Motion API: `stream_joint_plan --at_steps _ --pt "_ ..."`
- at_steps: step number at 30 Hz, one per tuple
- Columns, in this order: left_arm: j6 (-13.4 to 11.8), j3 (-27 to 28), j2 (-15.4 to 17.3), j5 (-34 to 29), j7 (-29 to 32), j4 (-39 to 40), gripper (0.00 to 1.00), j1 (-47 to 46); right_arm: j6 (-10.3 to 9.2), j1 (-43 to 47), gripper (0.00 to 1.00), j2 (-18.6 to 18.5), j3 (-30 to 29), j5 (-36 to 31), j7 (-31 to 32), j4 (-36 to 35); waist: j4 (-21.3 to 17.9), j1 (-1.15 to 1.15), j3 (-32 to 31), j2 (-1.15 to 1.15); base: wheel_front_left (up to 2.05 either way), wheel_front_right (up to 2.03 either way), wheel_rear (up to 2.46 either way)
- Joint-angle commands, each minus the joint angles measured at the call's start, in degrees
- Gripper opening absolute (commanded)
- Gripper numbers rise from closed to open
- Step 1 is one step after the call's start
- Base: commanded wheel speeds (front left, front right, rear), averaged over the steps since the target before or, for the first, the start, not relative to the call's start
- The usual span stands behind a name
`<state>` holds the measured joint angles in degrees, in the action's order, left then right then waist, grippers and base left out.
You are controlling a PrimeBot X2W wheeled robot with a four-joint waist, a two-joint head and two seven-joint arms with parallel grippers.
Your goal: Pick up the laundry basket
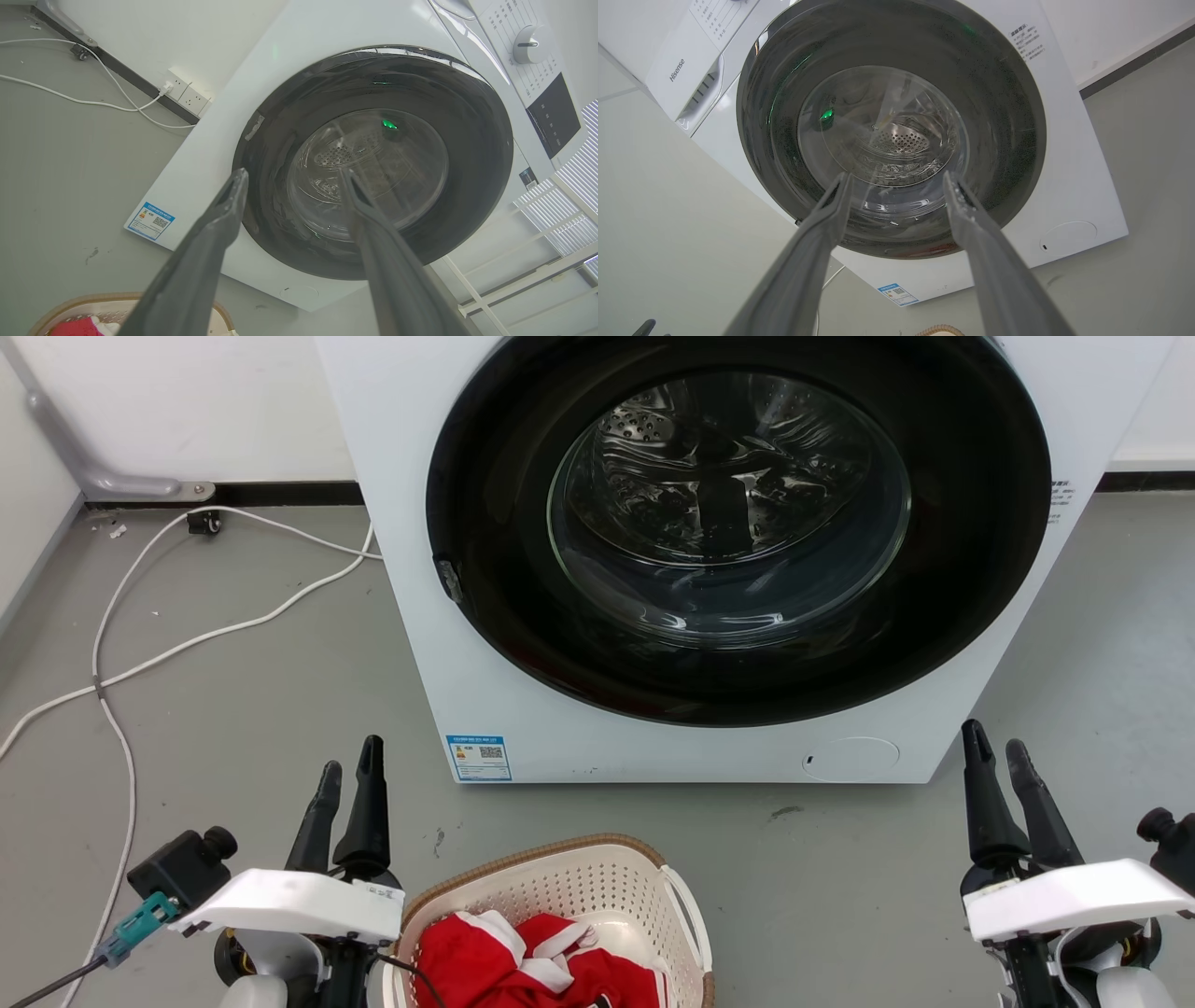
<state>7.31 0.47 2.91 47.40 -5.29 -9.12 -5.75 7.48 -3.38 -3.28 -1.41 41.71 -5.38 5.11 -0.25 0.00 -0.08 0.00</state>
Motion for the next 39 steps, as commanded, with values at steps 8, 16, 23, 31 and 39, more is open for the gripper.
stream_joint_plan --at_steps 8,16,23,31,39 --pt "0.0 -0.9 0.2 -9.3 -1.8 -0.8 1.00 -1.1 0.01 0.4 1.00 0.1 0.7 -9.0 -1.8 0.4 0.1 0.00 -0.1 0.00 0.00 0.00 0.00" --pt "-0.3 -1.5 0.5 -15.8 -3.0 -2.0 1.00 -1.1 0.01 0.1 1.00 0.2 1.3 -15.8 -3.0 2.8 0.3 0.00 -0.3 0.00 0.00 0.00 0.00" --pt "-0.2 -2.3 0.6 -20.3 -4.1 -3.2 1.00 -1.6 0.01 0.0 1.00 0.2 1.3 -20.9 -4.0 4.6 0.3 0.00 -0.3 0.00 0.00 0.00 0.00" --pt "-0.6 -2.9 0.6 -25.0 -5.1 -4.3 1.00 -1.9 0.01 -0.3 1.00 0.3 1.7 -26.1 -5.1 6.3 0.2 0.00 -0.3 0.00 0.00 0.00 0.00" --pt "-1.1 -3.2 0.6 -29.3 -6.2 -5.4 1.00 -2.1 0.01 -0.6 1.00 0.3 1.9 -30.1 -5.9 7.6 0.2 0.00 -0.2 0.00 0.00 0.00 0.00"
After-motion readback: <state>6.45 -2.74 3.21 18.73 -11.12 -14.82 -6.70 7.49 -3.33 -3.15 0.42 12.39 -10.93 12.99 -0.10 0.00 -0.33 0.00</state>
